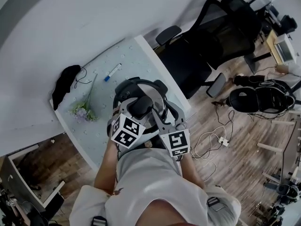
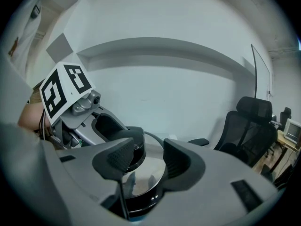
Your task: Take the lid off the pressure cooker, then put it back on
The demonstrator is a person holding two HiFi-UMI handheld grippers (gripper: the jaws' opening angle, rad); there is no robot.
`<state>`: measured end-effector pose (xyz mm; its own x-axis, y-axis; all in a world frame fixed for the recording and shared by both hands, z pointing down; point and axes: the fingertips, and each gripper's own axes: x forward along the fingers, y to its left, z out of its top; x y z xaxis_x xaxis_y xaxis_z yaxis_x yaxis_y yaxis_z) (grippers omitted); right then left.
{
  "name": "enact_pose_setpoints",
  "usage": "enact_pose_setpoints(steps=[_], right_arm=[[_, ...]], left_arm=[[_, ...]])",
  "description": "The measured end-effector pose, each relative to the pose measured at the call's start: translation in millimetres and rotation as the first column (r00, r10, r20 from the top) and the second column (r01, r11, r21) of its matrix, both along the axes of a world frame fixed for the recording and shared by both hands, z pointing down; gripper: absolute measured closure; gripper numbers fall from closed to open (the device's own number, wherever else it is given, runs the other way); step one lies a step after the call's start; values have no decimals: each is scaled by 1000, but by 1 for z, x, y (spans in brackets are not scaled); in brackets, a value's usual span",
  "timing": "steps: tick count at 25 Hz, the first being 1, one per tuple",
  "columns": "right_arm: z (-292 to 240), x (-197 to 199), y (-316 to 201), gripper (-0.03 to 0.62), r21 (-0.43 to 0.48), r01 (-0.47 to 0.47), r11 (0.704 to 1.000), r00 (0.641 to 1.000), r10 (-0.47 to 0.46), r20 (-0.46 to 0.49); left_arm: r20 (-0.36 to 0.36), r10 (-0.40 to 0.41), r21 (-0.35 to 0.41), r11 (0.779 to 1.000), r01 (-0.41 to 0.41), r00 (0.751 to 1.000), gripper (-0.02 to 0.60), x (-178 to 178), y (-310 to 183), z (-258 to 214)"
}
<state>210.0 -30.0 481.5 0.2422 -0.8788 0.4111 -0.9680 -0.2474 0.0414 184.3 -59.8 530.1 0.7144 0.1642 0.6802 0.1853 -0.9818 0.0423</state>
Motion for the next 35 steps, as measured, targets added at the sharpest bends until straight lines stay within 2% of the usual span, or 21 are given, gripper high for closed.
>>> enact_pose_setpoints(steps=[6, 11, 21, 35], right_arm=[[0, 0, 0, 396, 1, 2, 1000, 1000, -2, -2], [0, 1, 0, 396, -1, -2, 1000, 1000, 2, -3], [1, 3, 1, 396, -13, -25, 1000, 1000, 25, -3], [0, 0, 4, 396, -14, -42, 999, 999, 42, -8]], left_arm=[[-2, 41, -1, 999, -41, 999, 304, -1, 2, 0], [2, 128, 0, 992, -128, 992, 307, -2, 4, 1], [3, 271, -6, 963, -271, 963, 307, -1, 5, 1], [6, 393, -5, 920, -393, 920, 307, -3, 9, 0]])
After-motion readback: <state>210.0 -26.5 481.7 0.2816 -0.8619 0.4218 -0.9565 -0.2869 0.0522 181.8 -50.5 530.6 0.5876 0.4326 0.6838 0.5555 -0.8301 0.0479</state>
